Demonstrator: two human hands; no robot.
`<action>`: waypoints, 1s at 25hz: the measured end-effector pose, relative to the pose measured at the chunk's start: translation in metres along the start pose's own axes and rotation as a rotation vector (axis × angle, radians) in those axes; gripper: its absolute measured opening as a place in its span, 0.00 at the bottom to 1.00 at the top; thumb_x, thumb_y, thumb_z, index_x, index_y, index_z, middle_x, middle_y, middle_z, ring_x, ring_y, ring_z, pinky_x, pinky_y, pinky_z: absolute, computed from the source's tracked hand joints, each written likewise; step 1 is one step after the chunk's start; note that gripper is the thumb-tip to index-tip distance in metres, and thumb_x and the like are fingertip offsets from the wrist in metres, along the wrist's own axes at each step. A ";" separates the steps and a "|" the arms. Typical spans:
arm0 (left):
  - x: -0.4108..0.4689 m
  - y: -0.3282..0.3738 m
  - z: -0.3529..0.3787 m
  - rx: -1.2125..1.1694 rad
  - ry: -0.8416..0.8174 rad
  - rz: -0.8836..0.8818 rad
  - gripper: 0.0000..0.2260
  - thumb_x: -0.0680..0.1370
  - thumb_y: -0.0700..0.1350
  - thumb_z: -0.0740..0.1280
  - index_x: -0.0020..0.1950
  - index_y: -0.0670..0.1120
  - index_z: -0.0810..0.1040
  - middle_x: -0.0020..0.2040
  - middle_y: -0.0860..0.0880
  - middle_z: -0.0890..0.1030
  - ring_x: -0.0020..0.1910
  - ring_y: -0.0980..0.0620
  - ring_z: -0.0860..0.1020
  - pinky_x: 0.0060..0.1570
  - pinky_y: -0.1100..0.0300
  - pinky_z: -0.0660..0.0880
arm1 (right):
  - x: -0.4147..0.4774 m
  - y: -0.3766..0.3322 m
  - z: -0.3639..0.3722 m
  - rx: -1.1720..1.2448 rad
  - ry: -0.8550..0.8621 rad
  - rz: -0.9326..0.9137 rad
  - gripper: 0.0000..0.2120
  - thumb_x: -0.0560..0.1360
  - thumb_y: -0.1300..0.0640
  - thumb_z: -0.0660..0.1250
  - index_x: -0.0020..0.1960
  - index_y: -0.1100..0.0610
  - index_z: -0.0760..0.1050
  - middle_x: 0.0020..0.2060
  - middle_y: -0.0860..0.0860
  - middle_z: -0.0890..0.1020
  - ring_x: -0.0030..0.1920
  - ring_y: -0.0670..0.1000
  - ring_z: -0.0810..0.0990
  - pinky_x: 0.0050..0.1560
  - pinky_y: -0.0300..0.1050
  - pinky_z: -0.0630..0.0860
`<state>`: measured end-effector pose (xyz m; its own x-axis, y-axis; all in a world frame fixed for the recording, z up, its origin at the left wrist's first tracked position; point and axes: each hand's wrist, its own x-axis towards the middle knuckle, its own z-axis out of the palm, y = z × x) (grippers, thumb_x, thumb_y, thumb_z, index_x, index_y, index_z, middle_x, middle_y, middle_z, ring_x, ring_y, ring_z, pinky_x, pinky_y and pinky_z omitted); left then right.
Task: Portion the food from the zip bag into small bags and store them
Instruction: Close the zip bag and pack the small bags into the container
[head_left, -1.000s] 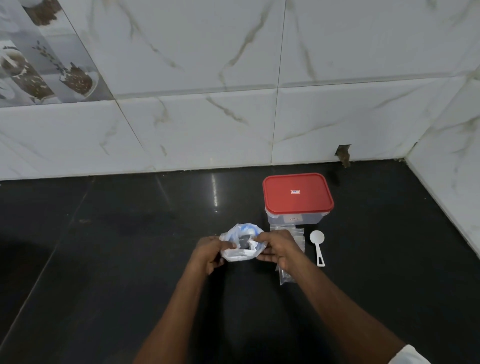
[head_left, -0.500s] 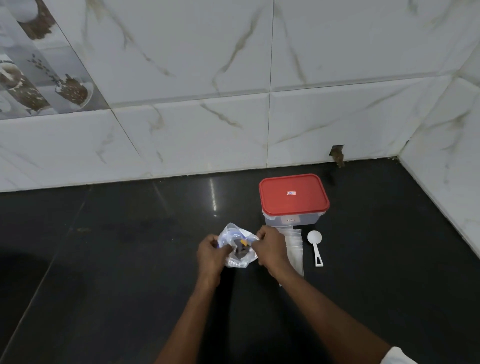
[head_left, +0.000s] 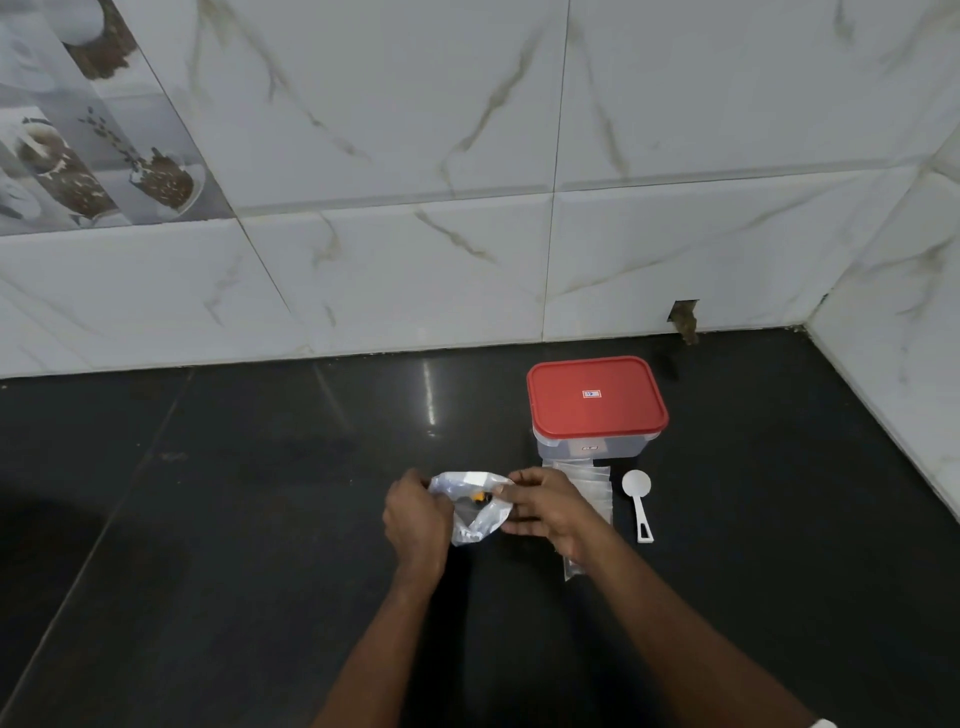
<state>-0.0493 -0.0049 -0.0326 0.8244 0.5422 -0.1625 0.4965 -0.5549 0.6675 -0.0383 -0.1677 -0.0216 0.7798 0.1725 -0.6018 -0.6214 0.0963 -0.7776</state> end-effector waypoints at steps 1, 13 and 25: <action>0.001 0.001 0.001 0.014 -0.001 0.014 0.03 0.73 0.37 0.66 0.43 0.42 0.79 0.44 0.42 0.82 0.45 0.39 0.81 0.41 0.54 0.74 | -0.001 -0.001 -0.007 0.105 -0.080 0.019 0.11 0.73 0.62 0.73 0.54 0.61 0.77 0.49 0.59 0.84 0.48 0.57 0.84 0.53 0.57 0.81; -0.024 0.008 0.008 -0.095 -0.013 0.027 0.08 0.75 0.42 0.67 0.50 0.41 0.84 0.46 0.40 0.85 0.47 0.40 0.82 0.40 0.56 0.73 | 0.011 0.006 0.025 -1.008 0.519 -0.396 0.07 0.75 0.63 0.64 0.52 0.58 0.74 0.50 0.55 0.82 0.52 0.57 0.81 0.48 0.47 0.75; 0.002 -0.010 -0.001 -0.266 -0.259 -0.028 0.17 0.72 0.35 0.69 0.59 0.45 0.83 0.48 0.45 0.86 0.38 0.48 0.83 0.38 0.54 0.82 | 0.016 -0.002 0.001 -0.239 0.067 -0.221 0.14 0.68 0.77 0.68 0.50 0.64 0.77 0.43 0.59 0.83 0.43 0.53 0.84 0.39 0.50 0.84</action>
<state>-0.0534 0.0021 -0.0394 0.8697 0.3584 -0.3395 0.4603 -0.3404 0.8199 -0.0245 -0.1640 -0.0297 0.9018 0.1073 -0.4187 -0.4078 -0.1098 -0.9064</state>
